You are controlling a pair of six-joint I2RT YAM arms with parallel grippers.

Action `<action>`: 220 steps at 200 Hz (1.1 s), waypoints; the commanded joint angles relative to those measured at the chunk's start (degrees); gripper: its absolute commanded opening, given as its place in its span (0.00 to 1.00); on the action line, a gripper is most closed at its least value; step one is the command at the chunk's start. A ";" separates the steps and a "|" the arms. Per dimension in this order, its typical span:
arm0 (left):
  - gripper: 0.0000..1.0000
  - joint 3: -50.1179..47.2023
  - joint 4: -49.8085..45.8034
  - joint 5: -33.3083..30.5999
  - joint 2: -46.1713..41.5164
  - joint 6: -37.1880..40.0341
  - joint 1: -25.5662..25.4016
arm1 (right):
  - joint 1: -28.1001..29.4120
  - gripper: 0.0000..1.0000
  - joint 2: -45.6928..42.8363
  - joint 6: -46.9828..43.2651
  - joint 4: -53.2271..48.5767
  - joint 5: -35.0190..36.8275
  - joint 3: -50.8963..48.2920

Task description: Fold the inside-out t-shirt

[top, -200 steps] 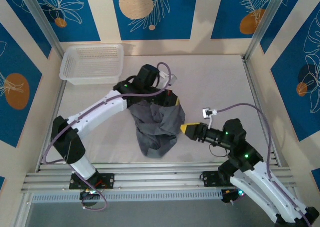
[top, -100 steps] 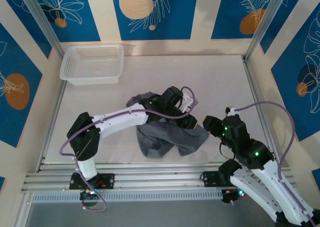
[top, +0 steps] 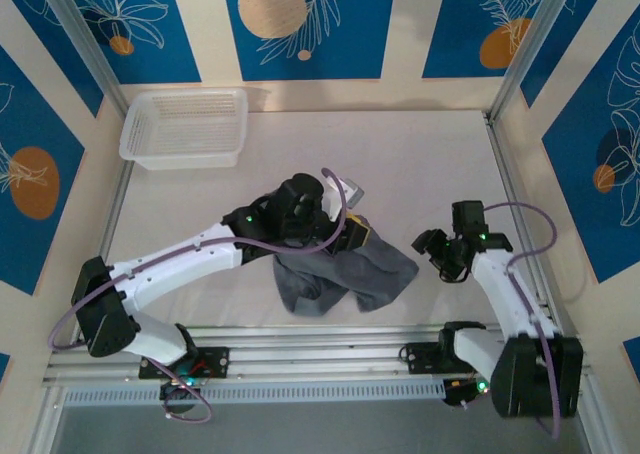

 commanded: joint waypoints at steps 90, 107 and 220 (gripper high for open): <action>0.38 -4.48 0.23 -3.12 -2.34 2.22 0.75 | 6.87 0.64 14.91 6.91 7.05 4.65 -0.91; 0.38 -5.70 0.34 -4.16 -3.71 2.10 0.92 | 8.27 0.63 15.60 8.00 7.03 7.21 -1.09; 0.46 -26.75 -10.91 -6.76 -16.76 -13.16 -1.49 | 11.17 0.00 -15.12 15.33 4.97 8.85 6.31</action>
